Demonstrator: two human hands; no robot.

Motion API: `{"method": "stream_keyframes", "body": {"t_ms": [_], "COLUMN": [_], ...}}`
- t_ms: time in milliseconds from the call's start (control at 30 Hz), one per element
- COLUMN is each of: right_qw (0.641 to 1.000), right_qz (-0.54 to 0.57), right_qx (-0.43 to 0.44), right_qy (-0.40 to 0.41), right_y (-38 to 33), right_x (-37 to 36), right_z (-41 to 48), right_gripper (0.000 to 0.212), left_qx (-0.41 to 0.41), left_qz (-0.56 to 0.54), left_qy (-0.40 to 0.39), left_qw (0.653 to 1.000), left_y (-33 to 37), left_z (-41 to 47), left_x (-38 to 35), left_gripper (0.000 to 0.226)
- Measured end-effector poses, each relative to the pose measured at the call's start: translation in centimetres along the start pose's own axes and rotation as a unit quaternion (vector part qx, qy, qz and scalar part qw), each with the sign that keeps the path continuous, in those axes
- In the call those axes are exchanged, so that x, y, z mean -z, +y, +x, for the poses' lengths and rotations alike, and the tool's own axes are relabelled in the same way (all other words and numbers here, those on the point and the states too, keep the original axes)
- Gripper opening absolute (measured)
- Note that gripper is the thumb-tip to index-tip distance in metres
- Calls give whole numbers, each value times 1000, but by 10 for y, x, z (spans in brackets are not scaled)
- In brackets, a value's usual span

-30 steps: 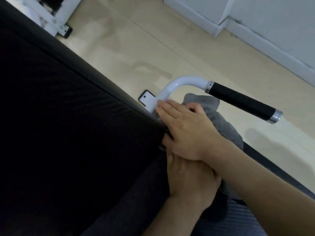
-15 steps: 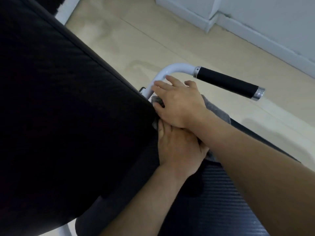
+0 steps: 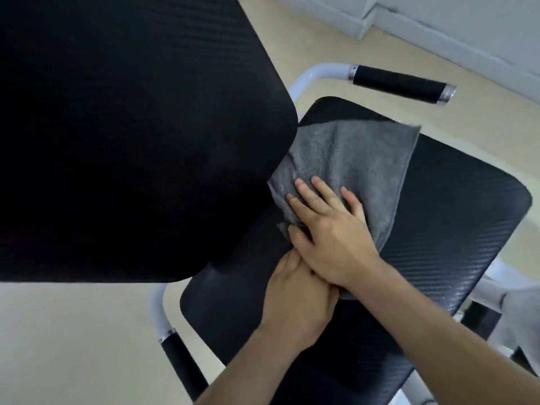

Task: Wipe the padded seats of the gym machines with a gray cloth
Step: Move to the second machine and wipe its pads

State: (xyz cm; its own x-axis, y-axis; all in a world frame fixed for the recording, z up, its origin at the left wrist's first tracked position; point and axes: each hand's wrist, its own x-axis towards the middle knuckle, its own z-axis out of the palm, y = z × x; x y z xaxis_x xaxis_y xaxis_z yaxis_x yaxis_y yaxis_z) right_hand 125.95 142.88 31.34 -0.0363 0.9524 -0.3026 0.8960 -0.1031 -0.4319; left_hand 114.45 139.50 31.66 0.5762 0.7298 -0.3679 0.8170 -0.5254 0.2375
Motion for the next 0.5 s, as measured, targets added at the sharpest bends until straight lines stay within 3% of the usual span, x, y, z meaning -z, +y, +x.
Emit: {"method": "stream_keyframes", "body": {"t_ms": [100, 233, 333, 433, 500], "right_qw": [999, 990, 990, 994, 993], "right_qz": [-10, -109, -111, -78, -94], "right_qx": [-41, -37, -18, -36, -44], "right_qy": [20, 83, 83, 68, 56], "right_y": [-12, -12, -26, -47, -63], "right_x": [-3, 0, -21, -50, -67], "right_z": [-32, -43, -43, -54, -66], "right_gripper": [52, 41, 37, 49, 54], "left_qx": [-5, 62, 114, 91, 134], "left_qz": [-62, 0, 19, -37, -48], "left_qy": [80, 135, 131, 85, 50], "left_qw": [995, 989, 985, 991, 989], "left_y": [-27, -96, -113, -90, -101], "left_z": [-41, -79, -97, -108, -109], "left_x": [-2, 1, 4, -6, -17], "left_gripper": [36, 37, 42, 53, 60]}}
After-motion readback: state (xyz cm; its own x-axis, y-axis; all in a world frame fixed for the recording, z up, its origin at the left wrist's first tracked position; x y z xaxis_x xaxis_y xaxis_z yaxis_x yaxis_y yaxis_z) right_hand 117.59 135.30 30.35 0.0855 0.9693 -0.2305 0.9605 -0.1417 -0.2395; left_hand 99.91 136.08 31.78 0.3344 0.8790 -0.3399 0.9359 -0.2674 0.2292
